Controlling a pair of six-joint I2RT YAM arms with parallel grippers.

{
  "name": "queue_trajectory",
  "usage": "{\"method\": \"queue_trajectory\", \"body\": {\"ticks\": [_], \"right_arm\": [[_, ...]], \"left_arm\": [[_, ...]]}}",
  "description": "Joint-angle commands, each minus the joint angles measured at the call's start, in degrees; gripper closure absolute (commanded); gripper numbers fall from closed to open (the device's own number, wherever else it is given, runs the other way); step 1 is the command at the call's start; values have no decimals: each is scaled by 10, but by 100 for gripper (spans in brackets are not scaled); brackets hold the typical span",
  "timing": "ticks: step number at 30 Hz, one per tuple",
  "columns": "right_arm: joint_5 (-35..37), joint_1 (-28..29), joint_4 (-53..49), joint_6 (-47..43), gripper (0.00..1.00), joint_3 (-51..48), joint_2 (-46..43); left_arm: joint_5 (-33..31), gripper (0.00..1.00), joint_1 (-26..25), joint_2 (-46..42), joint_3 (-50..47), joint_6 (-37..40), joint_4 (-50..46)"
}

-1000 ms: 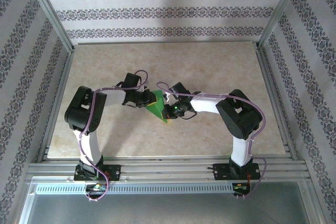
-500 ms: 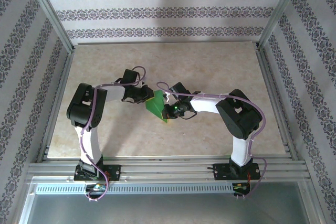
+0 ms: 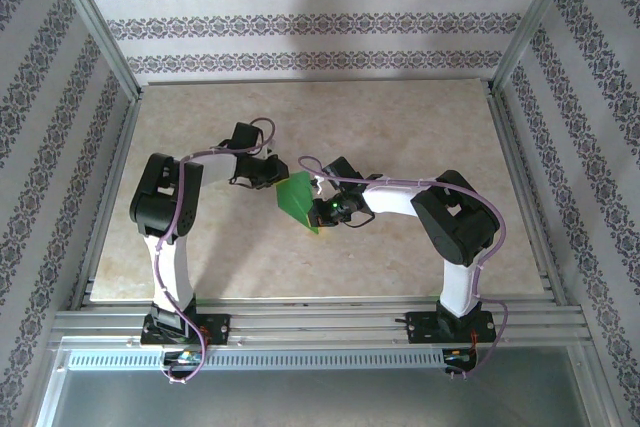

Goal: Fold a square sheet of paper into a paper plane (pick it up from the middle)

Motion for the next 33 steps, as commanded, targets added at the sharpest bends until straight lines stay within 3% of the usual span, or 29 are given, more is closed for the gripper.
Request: {"method": "queue_trajectory", "body": {"ticks": [1,18,21,28,33], "right_arm": [[39,-2,-96,-9,96,-35,39],[22,-1,-89,-12,95,-18,31],[2,-2,-73,-9,92,4,4],[-72,-19,40,34,78,54,-85],[-69,-44,102,56,70,32,-112]], "left_arm": [[-85,81,38,31,11,30,-14],[-93,81,68,-6,93,62,-85],[-78,79,67,-62,63,41,-72],[-69,62,62,-216,-83,-50,-7],[-56,50,59,-286,-181,-120,51]]}}
